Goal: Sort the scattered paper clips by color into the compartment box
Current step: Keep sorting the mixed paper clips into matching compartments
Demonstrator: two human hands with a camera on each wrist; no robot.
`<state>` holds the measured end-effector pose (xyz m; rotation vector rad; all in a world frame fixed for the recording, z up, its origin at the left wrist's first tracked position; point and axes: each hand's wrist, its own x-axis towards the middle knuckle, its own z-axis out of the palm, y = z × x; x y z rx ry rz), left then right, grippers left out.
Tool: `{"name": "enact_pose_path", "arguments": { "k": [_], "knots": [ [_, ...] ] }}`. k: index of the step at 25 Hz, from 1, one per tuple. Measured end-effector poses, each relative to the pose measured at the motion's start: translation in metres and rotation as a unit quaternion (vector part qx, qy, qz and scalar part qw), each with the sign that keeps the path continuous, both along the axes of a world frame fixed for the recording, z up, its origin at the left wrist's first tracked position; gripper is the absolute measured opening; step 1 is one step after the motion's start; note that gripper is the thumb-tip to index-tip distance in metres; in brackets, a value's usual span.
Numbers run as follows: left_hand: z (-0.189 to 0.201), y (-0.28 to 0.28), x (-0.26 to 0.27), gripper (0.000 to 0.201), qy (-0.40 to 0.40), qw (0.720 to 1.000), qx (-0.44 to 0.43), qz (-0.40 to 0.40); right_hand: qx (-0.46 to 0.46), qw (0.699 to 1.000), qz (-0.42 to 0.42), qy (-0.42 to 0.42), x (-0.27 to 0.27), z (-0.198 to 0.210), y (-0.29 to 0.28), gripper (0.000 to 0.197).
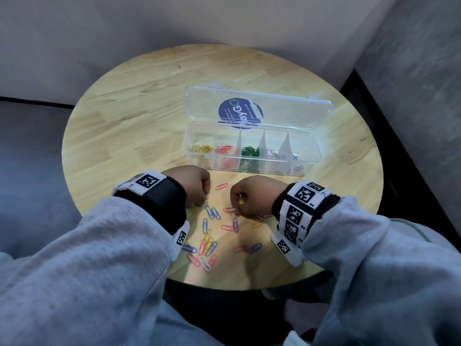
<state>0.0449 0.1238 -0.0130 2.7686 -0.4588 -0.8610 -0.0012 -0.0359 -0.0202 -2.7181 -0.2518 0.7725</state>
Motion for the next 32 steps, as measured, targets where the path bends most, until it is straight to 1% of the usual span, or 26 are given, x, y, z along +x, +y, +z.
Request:
{"name": "enact_pose_path", "arguments": {
  "k": [2, 4, 6, 8, 11, 13, 14, 15, 16, 17, 19, 21, 22, 23, 25, 26, 28, 30, 31, 32],
  "knots": [
    [0.0, 0.001, 0.001, 0.021, -0.023, 1.0, 0.01, -0.004, 0.023, 0.999, -0.027, -0.002, -0.001, 0.001, -0.004, 0.006],
    [-0.001, 0.001, 0.003, 0.021, -0.027, 0.999, 0.022, -0.013, 0.047, 0.997, -0.059, -0.005, -0.004, 0.003, -0.006, 0.006],
    [-0.001, 0.0, 0.004, 0.02, -0.016, 0.999, 0.032, -0.016, 0.082, 0.991, -0.102, 0.012, -0.005, 0.005, -0.009, 0.01],
    [-0.001, 0.0, 0.004, 0.018, -0.003, 0.999, 0.039, -0.012, 0.128, 0.979, -0.15, 0.049, -0.005, 0.006, -0.013, 0.014],
    [-0.001, 0.001, 0.003, 0.011, 0.018, 0.999, 0.036, -0.012, 0.164, 0.962, -0.205, 0.07, -0.003, 0.008, -0.02, 0.023],
    [0.003, 0.005, 0.005, 0.013, 0.035, 0.999, 0.009, -0.001, 0.223, 0.937, -0.246, 0.106, -0.003, 0.009, -0.02, 0.025],
    [0.006, 0.007, 0.007, 0.016, 0.051, 0.998, -0.025, 0.014, 0.258, 0.919, -0.269, 0.126, -0.004, 0.009, -0.02, 0.025],
    [0.01, 0.008, 0.009, 0.02, 0.078, 0.993, -0.079, 0.038, 0.296, 0.897, -0.294, 0.143, -0.006, 0.009, -0.019, 0.026],
    [0.015, 0.009, 0.009, 0.024, 0.116, 0.98, -0.147, 0.069, 0.335, 0.871, -0.323, 0.158, -0.007, 0.009, -0.02, 0.027],
    [0.02, 0.01, 0.008, 0.028, 0.154, 0.958, -0.219, 0.102, 0.371, 0.843, -0.35, 0.17, -0.008, 0.009, -0.021, 0.029],
    [0.031, 0.013, 0.006, 0.033, 0.208, 0.904, -0.335, 0.164, 0.43, 0.793, -0.389, 0.185, -0.009, 0.01, -0.023, 0.032],
    [0.04, 0.019, 0.004, 0.028, 0.237, 0.862, -0.4, 0.2, 0.471, 0.76, -0.409, 0.184, -0.009, 0.011, -0.025, 0.033],
    [0.044, 0.021, 0.004, 0.023, 0.242, 0.849, -0.419, 0.212, 0.483, 0.749, -0.416, 0.18, -0.009, 0.011, -0.025, 0.031],
    [0.047, 0.025, 0.004, 0.021, 0.24, 0.842, -0.428, 0.223, 0.489, 0.743, -0.422, 0.176, -0.008, 0.011, -0.025, 0.03],
    [0.048, 0.032, 0.005, 0.019, 0.221, 0.845, -0.421, 0.245, 0.486, 0.743, -0.425, 0.177, -0.007, 0.01, -0.024, 0.029],
    [0.048, 0.036, 0.004, 0.023, 0.213, 0.85, -0.41, 0.253, 0.48, 0.746, -0.423, 0.183, -0.006, 0.01, -0.023, 0.029],
    [0.046, 0.042, 0.004, 0.032, 0.201, 0.864, -0.378, 0.265, 0.457, 0.764, -0.416, 0.188, -0.005, 0.009, -0.019, 0.027],
    [0.044, 0.046, 0.004, 0.03, 0.166, 0.888, -0.326, 0.279, 0.404, 0.804, -0.402, 0.17, -0.003, 0.005, -0.016, 0.021],
    [0.042, 0.049, 0.005, 0.025, 0.144, 0.902, -0.292, 0.283, 0.369, 0.831, -0.387, 0.151, -0.001, 0.002, -0.016, 0.02],
    [0.039, 0.052, 0.006, 0.019, 0.124, 0.916, -0.256, 0.282, 0.323, 0.866, -0.36, 0.129, 0.001, 0.0, -0.016, 0.02]
  ]
}}
